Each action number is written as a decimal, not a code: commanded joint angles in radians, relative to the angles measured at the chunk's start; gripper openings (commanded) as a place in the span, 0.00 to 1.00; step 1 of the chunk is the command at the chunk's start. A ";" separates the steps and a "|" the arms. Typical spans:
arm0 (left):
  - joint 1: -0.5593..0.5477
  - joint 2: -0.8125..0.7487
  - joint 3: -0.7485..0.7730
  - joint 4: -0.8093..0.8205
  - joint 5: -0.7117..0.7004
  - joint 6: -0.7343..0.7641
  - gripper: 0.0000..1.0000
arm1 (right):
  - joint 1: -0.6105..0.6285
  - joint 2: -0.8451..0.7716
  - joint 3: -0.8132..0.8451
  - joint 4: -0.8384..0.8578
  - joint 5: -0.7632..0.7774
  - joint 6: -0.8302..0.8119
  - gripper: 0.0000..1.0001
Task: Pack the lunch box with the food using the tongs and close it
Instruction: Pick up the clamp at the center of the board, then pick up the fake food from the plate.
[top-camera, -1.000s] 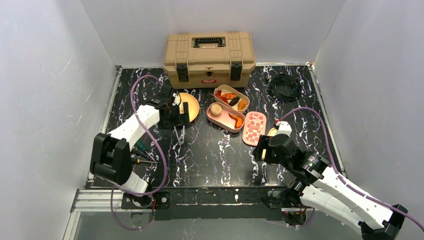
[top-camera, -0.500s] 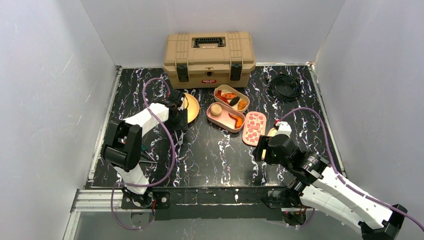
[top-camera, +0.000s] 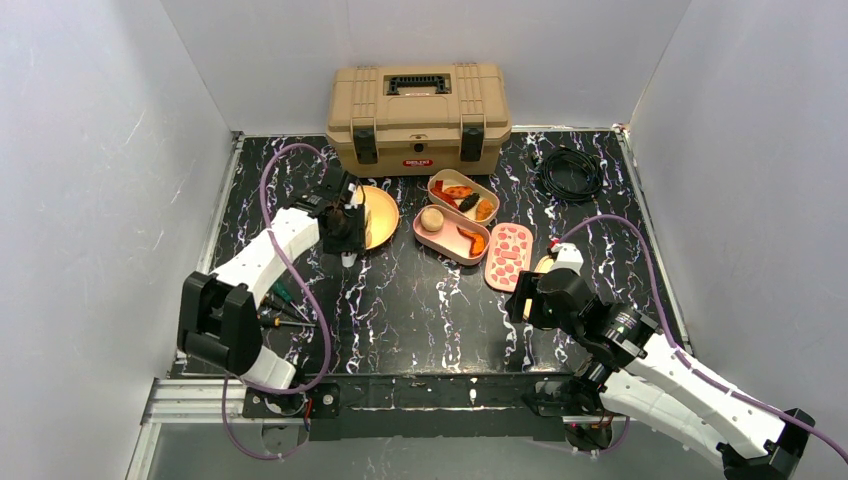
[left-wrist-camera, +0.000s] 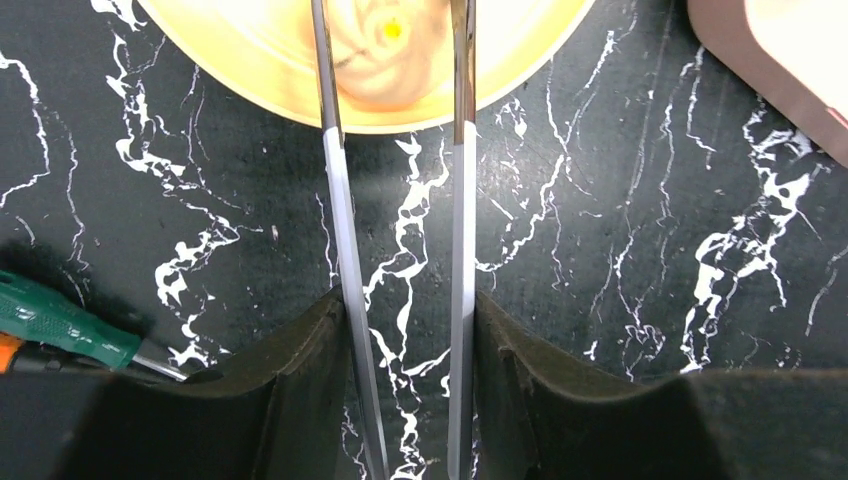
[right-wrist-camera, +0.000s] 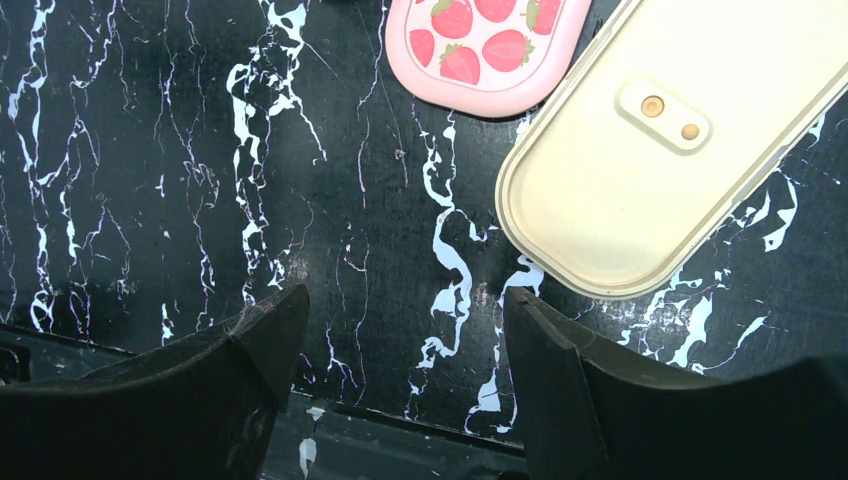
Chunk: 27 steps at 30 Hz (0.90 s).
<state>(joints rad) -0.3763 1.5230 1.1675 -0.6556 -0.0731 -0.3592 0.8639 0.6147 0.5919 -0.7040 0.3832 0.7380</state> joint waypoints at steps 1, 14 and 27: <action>-0.003 -0.083 0.057 -0.113 0.011 0.010 0.41 | -0.002 -0.014 -0.001 0.027 0.019 0.008 0.80; -0.003 -0.127 0.109 -0.211 0.045 0.009 0.45 | -0.002 -0.023 0.001 0.026 0.018 0.008 0.80; -0.003 -0.098 0.123 -0.238 0.120 -0.012 0.47 | -0.002 -0.030 0.002 0.024 0.017 0.008 0.80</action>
<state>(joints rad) -0.3763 1.4322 1.2572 -0.8562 0.0166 -0.3637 0.8639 0.5964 0.5915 -0.7040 0.3832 0.7383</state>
